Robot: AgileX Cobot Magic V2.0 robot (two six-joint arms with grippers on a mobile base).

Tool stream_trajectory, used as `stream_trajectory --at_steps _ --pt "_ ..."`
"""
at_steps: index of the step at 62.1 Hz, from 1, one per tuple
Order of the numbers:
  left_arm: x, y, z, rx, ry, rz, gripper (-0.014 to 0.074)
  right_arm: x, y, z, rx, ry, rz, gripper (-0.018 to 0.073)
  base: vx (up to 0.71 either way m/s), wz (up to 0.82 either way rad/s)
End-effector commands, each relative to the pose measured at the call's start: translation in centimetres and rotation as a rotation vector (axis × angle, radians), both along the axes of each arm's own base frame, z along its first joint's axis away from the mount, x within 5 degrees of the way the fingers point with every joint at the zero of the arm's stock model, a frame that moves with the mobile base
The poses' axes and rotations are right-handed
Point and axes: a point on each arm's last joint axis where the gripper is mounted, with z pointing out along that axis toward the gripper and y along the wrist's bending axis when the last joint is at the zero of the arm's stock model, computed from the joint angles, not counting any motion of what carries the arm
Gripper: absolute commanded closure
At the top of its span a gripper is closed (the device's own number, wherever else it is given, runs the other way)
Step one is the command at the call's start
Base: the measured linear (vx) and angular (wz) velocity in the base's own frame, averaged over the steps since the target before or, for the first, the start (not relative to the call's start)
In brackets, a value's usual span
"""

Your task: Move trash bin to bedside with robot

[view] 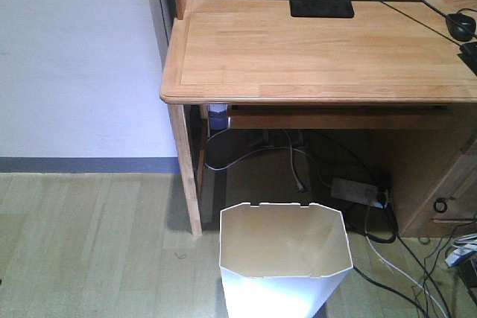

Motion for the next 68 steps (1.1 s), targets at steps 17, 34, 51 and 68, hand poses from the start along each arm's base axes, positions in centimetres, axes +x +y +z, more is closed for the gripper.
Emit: stream_trajectory --at_steps 17,34,51,68 --pt "0.0 0.0 0.2 -0.009 -0.065 0.004 0.0602 0.0 0.1 0.5 -0.014 -0.069 0.005 0.0568 0.00 0.00" --pt "0.0 0.0 0.2 -0.009 -0.065 0.004 0.0602 0.0 0.1 0.5 -0.014 -0.069 0.005 0.0568 0.00 0.00" --pt "0.0 0.0 0.2 -0.009 -0.065 0.004 0.0602 0.0 0.1 0.5 -0.014 -0.069 0.005 0.0568 0.00 0.00" --pt "0.0 0.0 0.2 -0.009 -0.065 0.004 0.0602 -0.2 0.2 1.6 -0.022 -0.181 0.015 0.0568 0.00 0.00"
